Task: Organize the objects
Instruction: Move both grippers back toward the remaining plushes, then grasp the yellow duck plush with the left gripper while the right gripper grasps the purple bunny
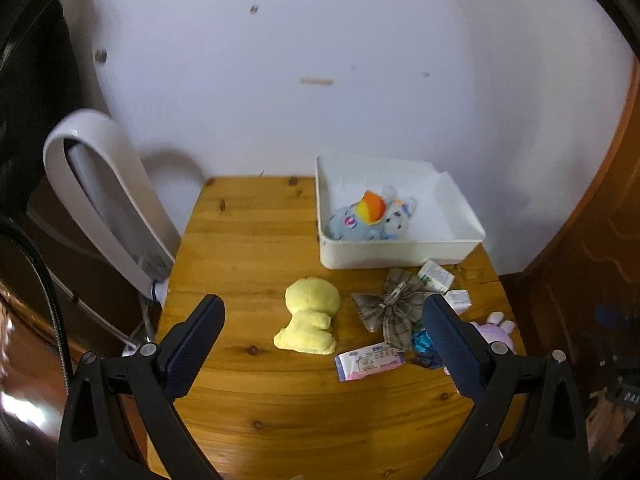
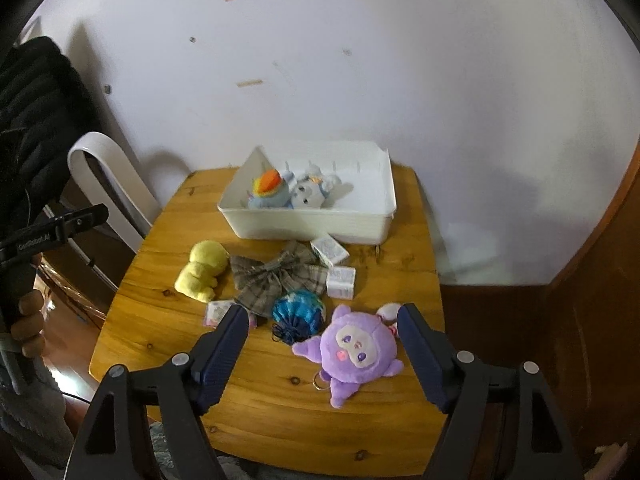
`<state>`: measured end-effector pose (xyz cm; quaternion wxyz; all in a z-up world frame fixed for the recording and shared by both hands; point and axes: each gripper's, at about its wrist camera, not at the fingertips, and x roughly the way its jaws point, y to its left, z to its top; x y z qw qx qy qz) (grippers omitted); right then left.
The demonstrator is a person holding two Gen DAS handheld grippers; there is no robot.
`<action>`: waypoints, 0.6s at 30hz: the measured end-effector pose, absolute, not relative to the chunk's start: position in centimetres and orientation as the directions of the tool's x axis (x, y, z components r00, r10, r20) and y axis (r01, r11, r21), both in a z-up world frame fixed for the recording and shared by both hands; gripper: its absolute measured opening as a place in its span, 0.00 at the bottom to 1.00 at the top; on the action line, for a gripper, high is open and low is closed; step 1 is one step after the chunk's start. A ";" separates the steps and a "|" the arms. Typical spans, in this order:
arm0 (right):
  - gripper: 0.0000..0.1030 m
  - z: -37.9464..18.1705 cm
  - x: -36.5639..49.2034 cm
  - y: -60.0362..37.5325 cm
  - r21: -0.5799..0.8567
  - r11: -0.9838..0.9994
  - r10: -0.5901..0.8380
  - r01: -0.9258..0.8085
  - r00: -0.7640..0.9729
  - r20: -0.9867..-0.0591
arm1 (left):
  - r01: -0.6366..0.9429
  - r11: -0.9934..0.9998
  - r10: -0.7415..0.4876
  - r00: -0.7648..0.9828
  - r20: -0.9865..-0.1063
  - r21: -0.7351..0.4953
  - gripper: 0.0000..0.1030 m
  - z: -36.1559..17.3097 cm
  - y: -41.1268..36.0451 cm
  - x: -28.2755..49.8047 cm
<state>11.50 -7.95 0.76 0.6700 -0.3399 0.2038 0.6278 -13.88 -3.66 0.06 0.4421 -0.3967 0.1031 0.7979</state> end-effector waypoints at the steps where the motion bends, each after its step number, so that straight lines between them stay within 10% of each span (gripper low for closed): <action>1: 0.76 0.0 12.0 -7.5 -0.189 -0.009 0.690 -0.982 0.131 -0.712 | -0.783 -0.594 0.611 -0.290 -0.737 -0.185 0.97 -0.8 -3.2 -14.2; 18: 0.76 -12.0 19.3 -1.4 -0.027 0.232 0.464 -0.972 0.135 -0.876 | -0.768 -0.623 0.415 -0.163 -0.895 -0.149 0.97 -13.4 4.2 -18.2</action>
